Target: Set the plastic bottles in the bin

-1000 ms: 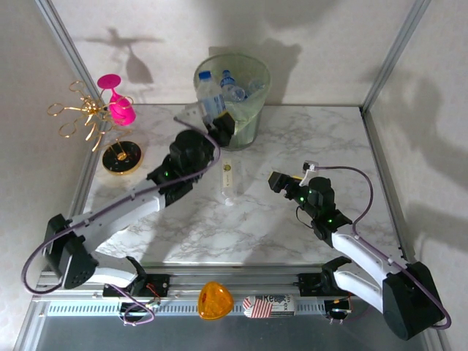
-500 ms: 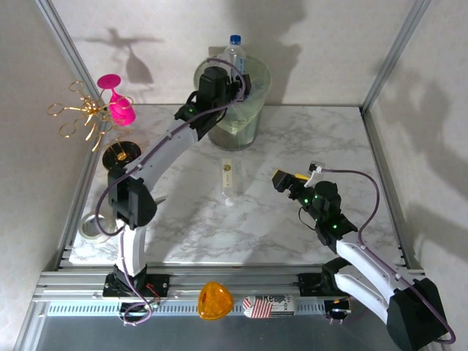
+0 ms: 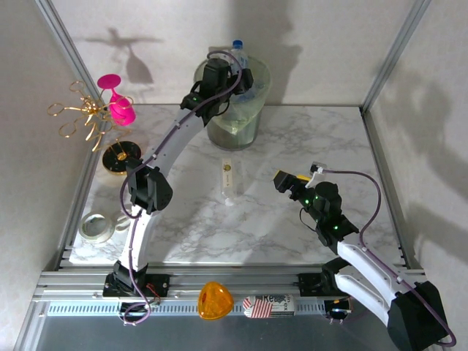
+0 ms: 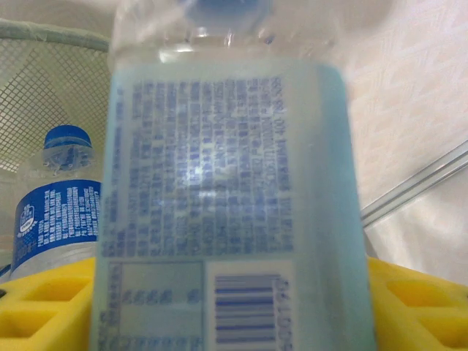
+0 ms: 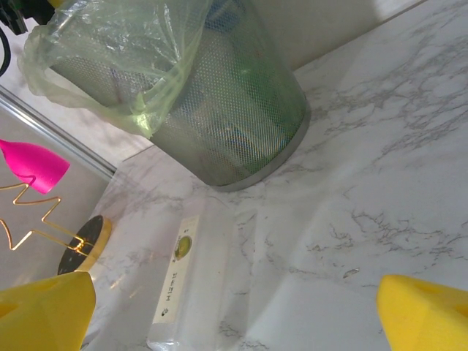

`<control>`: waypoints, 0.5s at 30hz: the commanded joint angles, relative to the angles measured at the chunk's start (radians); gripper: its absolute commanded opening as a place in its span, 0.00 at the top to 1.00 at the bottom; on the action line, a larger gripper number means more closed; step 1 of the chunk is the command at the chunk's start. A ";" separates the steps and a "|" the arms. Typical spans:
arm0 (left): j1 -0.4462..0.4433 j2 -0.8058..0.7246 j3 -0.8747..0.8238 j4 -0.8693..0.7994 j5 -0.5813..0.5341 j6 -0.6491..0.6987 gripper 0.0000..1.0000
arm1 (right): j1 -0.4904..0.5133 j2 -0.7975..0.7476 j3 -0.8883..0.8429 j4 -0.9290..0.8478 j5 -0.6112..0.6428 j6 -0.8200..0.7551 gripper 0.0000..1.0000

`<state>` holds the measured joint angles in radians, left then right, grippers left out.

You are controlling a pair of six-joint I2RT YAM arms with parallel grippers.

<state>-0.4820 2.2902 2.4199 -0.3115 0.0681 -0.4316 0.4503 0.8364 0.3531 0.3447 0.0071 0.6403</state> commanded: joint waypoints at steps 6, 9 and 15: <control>0.006 0.003 0.034 -0.051 0.041 -0.042 0.17 | 0.008 -0.016 0.001 -0.013 0.015 -0.022 0.01; 0.005 -0.031 0.028 -0.063 0.024 -0.022 0.15 | 0.009 -0.020 0.010 -0.035 0.015 -0.032 0.01; -0.001 -0.178 -0.106 -0.025 -0.023 0.016 0.00 | 0.008 -0.008 0.004 -0.015 0.010 -0.023 0.01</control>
<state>-0.4808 2.2433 2.3592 -0.3557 0.0780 -0.4442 0.4507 0.8330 0.3531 0.3202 0.0067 0.6247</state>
